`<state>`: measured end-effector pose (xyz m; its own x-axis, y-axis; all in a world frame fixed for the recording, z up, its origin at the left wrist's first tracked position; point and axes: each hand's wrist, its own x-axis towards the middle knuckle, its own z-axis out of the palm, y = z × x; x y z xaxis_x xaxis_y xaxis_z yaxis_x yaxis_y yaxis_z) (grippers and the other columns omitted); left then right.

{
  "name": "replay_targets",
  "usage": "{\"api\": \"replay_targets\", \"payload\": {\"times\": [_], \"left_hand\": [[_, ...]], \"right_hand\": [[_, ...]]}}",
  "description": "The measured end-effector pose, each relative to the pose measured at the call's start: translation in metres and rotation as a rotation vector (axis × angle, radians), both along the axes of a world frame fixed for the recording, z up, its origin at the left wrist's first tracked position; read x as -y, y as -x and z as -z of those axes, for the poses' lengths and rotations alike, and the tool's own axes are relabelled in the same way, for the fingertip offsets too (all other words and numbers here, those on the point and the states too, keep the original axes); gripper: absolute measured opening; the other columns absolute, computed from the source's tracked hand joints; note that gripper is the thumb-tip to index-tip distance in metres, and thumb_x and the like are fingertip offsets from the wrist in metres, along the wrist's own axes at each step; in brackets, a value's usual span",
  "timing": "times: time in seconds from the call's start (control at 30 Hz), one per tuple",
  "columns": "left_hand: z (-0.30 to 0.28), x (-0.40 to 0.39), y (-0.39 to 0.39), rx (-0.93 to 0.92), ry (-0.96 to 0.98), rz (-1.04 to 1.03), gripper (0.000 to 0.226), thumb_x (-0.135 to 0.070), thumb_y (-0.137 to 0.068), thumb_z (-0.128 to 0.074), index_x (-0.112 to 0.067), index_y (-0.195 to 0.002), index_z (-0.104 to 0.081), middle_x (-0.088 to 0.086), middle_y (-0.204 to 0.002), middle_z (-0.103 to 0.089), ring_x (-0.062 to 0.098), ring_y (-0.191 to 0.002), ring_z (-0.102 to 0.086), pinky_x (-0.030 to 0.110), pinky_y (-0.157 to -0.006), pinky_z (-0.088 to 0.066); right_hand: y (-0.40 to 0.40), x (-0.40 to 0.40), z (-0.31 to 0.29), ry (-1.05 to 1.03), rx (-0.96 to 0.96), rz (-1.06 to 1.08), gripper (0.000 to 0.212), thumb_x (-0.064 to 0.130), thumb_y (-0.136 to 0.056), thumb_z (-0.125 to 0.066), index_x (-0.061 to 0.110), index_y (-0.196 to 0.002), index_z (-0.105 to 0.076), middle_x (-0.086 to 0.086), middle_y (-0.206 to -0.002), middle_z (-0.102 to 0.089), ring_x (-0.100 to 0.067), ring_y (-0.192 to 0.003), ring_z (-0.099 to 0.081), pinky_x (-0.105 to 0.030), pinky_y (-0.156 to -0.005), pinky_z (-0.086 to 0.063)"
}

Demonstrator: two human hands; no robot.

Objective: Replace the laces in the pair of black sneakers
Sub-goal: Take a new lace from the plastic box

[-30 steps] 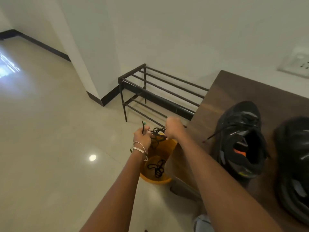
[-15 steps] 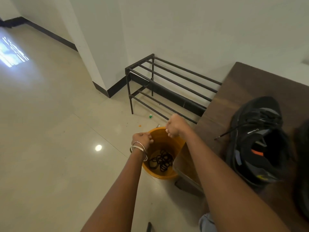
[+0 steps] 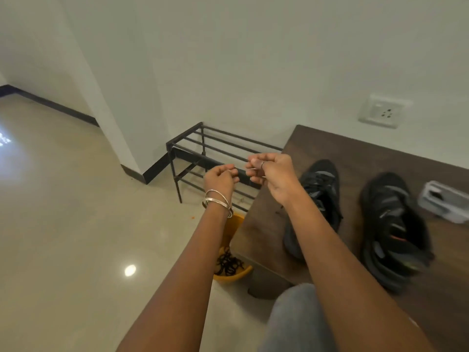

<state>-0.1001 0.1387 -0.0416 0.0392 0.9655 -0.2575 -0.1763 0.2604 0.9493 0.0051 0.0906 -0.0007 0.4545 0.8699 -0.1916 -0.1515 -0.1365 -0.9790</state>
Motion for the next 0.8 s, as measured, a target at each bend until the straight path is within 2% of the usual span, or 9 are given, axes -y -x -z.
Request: {"api": "replay_targets", "payload": {"times": [0.2,0.4,0.57,0.7,0.73,0.8], "left_hand": [[-0.057,0.059,-0.092,0.108,-0.073,0.155,0.022,0.003,-0.092,-0.048,-0.012,-0.088,-0.065,0.004,-0.079,-0.066,0.013,-0.063,-0.058,0.023,-0.055,-0.049],[-0.065,0.118,-0.183,0.127,-0.067,0.359,0.024,0.001,-0.091,-0.048,-0.015,-0.088,-0.066,0.001,-0.079,-0.068,0.011,-0.06,-0.06,0.022,-0.055,-0.05],[-0.052,0.142,-0.241,0.043,-0.116,0.492,0.024,0.0,-0.091,-0.052,-0.017,-0.086,-0.068,0.001,-0.081,-0.07,0.011,-0.061,-0.062,0.022,-0.057,-0.051],[-0.034,0.142,-0.269,-0.068,-0.202,0.532,0.022,-0.003,-0.092,-0.055,-0.018,-0.088,-0.07,0.0,-0.081,-0.071,0.006,-0.062,-0.063,0.02,-0.063,-0.054],[-0.029,0.141,-0.275,-0.091,-0.23,0.538,0.022,-0.003,-0.092,-0.055,-0.018,-0.089,-0.07,0.0,-0.081,-0.071,0.007,-0.063,-0.064,0.021,-0.065,-0.055],[-0.02,0.139,-0.285,-0.13,-0.278,0.533,0.023,-0.002,-0.093,-0.054,-0.018,-0.088,-0.07,0.001,-0.081,-0.071,0.008,-0.066,-0.065,0.022,-0.069,-0.056]], "right_hand": [[-0.07,0.081,-0.041,-0.138,-0.046,0.2,0.014,0.002,-0.097,-0.057,0.007,-0.096,-0.07,-0.004,-0.078,-0.071,-0.011,-0.061,-0.065,-0.021,-0.056,-0.051],[-0.148,0.158,-0.037,-0.103,-0.014,0.429,0.014,0.004,-0.096,-0.057,0.01,-0.096,-0.071,-0.003,-0.078,-0.072,-0.011,-0.063,-0.064,-0.023,-0.059,-0.052],[-0.201,0.2,-0.012,-0.017,-0.002,0.564,0.014,0.0,-0.097,-0.054,0.0,-0.102,-0.067,-0.005,-0.074,-0.067,-0.011,-0.061,-0.059,-0.021,-0.058,-0.048],[-0.26,0.207,0.017,0.148,0.146,0.702,0.022,-0.008,-0.092,-0.054,0.006,-0.081,-0.068,-0.007,-0.074,-0.066,-0.015,-0.063,-0.061,-0.022,-0.057,-0.053],[-0.28,0.206,0.024,0.221,0.243,0.762,0.024,-0.008,-0.089,-0.057,0.008,-0.076,-0.07,-0.007,-0.077,-0.069,-0.018,-0.07,-0.064,-0.023,-0.064,-0.056],[-0.316,0.204,0.033,0.379,0.486,0.84,0.017,-0.002,-0.086,-0.063,0.007,-0.081,-0.076,-0.01,-0.092,-0.073,-0.023,-0.094,-0.066,-0.027,-0.083,-0.053]]}}
